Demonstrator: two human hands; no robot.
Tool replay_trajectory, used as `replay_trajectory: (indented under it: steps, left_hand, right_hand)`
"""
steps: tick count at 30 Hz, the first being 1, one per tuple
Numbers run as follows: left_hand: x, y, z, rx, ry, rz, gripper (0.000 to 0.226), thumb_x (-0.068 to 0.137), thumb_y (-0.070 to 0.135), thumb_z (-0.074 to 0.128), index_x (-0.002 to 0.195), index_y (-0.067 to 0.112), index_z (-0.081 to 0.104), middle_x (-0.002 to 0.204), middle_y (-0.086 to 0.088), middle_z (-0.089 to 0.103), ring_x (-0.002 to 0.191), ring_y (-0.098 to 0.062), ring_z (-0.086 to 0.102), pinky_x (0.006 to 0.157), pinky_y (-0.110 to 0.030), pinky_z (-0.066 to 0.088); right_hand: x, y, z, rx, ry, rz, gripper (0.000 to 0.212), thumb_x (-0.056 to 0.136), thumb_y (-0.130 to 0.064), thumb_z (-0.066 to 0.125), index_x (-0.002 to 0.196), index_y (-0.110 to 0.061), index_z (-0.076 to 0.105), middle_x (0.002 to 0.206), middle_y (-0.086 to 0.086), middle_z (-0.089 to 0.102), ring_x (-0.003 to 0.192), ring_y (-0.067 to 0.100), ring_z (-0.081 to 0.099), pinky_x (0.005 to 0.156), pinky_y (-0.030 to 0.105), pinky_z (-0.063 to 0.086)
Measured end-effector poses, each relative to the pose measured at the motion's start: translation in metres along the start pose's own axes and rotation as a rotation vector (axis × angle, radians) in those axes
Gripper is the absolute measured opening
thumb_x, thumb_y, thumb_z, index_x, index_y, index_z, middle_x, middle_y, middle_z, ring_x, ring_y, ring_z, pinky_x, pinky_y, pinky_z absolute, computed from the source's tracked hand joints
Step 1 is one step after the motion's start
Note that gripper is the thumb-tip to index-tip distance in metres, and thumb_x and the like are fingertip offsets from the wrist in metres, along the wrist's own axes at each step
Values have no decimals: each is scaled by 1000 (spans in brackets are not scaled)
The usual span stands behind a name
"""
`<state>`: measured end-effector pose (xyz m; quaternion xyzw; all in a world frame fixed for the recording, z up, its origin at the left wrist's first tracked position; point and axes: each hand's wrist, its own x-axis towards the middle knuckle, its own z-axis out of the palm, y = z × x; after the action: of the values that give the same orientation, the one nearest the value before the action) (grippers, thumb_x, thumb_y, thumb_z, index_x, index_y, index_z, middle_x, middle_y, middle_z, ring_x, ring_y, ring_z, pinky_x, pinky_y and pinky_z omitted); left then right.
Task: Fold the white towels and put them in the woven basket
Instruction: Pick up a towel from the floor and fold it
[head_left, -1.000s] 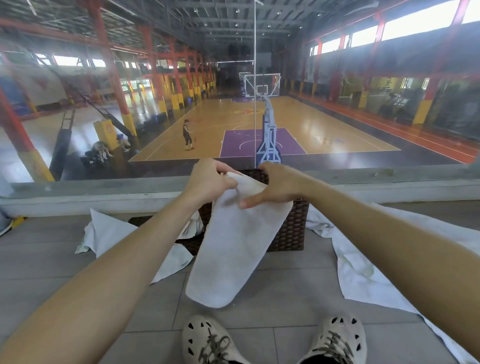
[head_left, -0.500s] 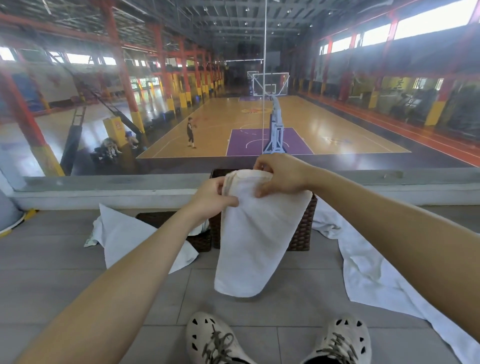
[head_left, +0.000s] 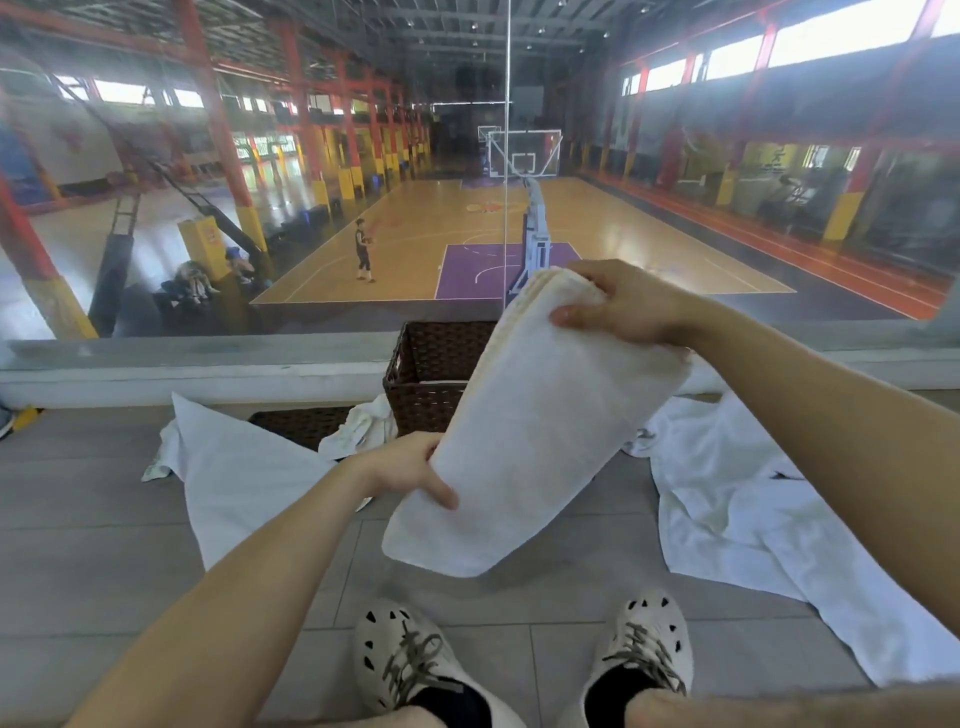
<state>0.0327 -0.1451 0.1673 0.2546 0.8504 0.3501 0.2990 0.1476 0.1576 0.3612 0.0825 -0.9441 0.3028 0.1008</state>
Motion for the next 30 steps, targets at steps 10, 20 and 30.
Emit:
replay_trajectory:
  steps: [10,20,30]
  left_hand:
    - [2,7,-42,252,-106,-258,44,78,21,93,117,20,73,119,-3,76,107,-23,73,100,-45,60]
    - [66,-154,59,567,-137,-431,49,80,48,90,116,24,66,131,-1,68,114,-23,65,91,-33,53]
    - [68,-195,103,15,312,-419,32,82,59,75,99,32,77,94,9,74,100,-21,73,87,-34,58]
  right_hand:
    - [-94,143,67,676,220,559,30,104,-27,70,132,-23,63,119,-1,74,104,23,73,77,37,59]
    - [-192,288,277,-332,-154,807,43,101,-39,67,130,-10,55,129,11,60,113,34,62,88,44,54]
    - [-201,300,324,-380,39,403,27,101,-9,57,127,-12,66,125,6,68,122,34,60,105,51,48]
